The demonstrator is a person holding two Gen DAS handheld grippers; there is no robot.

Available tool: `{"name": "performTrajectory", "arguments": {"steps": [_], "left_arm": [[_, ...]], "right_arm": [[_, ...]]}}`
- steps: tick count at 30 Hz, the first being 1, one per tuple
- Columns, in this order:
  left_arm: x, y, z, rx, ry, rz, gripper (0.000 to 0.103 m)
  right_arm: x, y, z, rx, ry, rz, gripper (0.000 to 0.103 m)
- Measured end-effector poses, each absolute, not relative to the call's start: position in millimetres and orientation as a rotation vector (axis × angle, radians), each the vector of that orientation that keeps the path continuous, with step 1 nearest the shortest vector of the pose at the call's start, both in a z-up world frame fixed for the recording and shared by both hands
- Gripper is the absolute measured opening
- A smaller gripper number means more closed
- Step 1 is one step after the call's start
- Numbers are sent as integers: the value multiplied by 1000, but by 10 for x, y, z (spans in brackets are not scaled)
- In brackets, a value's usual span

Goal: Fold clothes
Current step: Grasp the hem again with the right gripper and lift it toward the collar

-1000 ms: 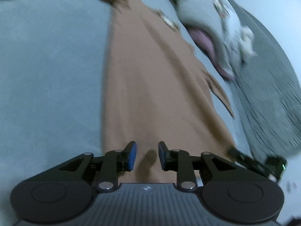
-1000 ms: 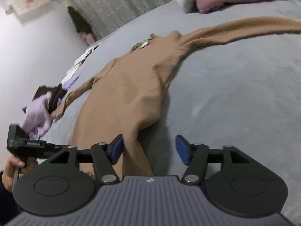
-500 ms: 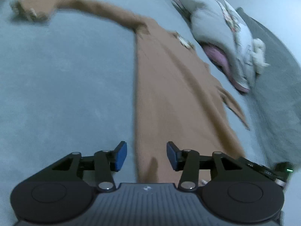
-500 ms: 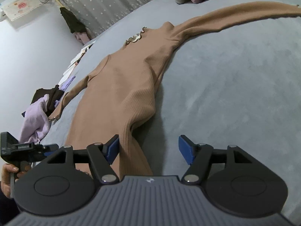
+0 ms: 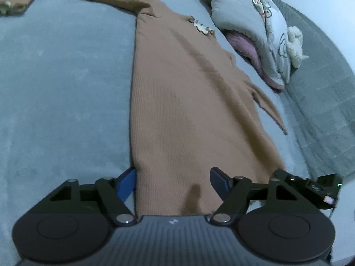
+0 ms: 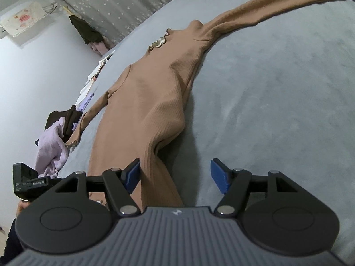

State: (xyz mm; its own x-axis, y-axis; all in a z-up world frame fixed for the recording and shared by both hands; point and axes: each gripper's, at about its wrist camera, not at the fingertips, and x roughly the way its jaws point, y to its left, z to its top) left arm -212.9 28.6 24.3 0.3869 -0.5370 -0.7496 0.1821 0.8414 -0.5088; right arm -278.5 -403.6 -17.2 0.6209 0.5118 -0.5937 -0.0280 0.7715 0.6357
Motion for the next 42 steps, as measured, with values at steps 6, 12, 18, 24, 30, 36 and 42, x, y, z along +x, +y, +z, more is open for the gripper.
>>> {"name": "performTrajectory", "arguments": {"steps": [6, 12, 18, 24, 30, 36, 42], "left_arm": [[-2109, 283, 214, -365, 1073, -441, 7], [-2215, 451, 412, -495, 981, -505, 7], [-2311, 641, 720, -605, 885, -571, 7], [-2401, 722, 777, -574, 919, -545, 7], [-2347, 1003, 731, -655, 922, -433, 9], [-1986, 1198, 874, -633, 864, -330, 14], [-1296, 703, 895, -438, 873, -285, 27]], "right_arm": [[-2801, -3991, -177, 608, 860, 339, 16], [-2873, -3961, 0, 590, 793, 385, 14], [-2967, -3974, 296, 580, 717, 452, 13], [-3022, -4072, 336, 594, 751, 498, 11], [-2881, -4155, 123, 625, 827, 411, 36], [-2570, -4906, 118, 879, 706, 114, 71], [-2066, -5995, 95, 1048, 573, -241, 73]]}}
